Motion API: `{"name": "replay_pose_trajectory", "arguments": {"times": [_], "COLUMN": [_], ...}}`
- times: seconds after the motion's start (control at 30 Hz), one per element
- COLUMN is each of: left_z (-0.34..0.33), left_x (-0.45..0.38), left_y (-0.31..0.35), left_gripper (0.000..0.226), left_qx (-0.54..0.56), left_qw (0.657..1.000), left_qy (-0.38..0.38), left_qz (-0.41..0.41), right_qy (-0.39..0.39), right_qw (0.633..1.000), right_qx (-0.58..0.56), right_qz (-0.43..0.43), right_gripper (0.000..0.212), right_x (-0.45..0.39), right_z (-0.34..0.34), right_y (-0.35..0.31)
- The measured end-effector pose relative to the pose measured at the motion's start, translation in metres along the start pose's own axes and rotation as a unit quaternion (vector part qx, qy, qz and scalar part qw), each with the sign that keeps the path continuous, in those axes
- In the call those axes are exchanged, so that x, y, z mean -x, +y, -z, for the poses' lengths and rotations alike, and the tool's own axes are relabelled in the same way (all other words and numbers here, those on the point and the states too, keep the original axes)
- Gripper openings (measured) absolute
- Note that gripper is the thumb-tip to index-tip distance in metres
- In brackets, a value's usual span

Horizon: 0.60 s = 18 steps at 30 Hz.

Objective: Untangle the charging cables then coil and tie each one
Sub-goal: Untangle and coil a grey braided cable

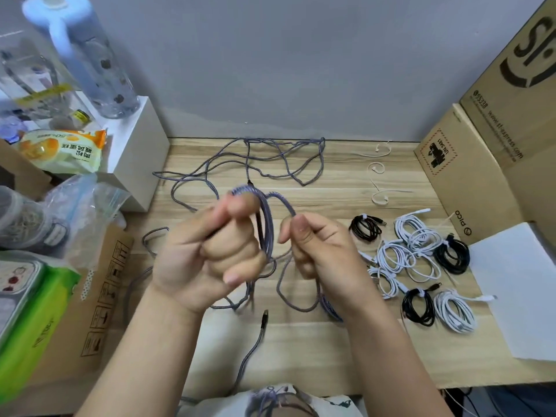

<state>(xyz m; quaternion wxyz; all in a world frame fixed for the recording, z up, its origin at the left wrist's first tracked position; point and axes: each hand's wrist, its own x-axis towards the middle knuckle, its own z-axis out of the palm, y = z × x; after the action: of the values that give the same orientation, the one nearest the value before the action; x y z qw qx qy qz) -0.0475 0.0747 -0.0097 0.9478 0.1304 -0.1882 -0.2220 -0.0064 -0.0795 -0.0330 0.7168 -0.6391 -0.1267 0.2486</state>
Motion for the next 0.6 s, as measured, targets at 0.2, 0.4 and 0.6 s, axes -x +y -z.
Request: {"name": "replay_pose_trajectory", "arguments": {"times": [0.2, 0.4, 0.6], "left_z": [0.003, 0.029, 0.034], "left_x": [-0.01, -0.013, -0.003], "left_y": [0.018, -0.01, -0.022], "left_gripper": [0.04, 0.018, 0.04], "left_qx": [-0.117, -0.461, -0.606], "left_qw": [0.936, 0.785, 0.702], "left_qy": [0.255, 0.405, 0.365], "left_qz": [-0.213, -0.086, 0.082], "right_qy": [-0.145, -0.127, -0.088], "right_qw": [0.981, 0.963, 0.948], "right_qx": [0.032, 0.228, 0.307], "right_qz": [-0.127, -0.058, 0.012], "right_gripper": [0.033, 0.037, 0.036], "right_x": [0.013, 0.015, 0.019], "right_z": [-0.001, -0.003, -0.004], "right_y": [0.002, -0.008, -0.01]}}
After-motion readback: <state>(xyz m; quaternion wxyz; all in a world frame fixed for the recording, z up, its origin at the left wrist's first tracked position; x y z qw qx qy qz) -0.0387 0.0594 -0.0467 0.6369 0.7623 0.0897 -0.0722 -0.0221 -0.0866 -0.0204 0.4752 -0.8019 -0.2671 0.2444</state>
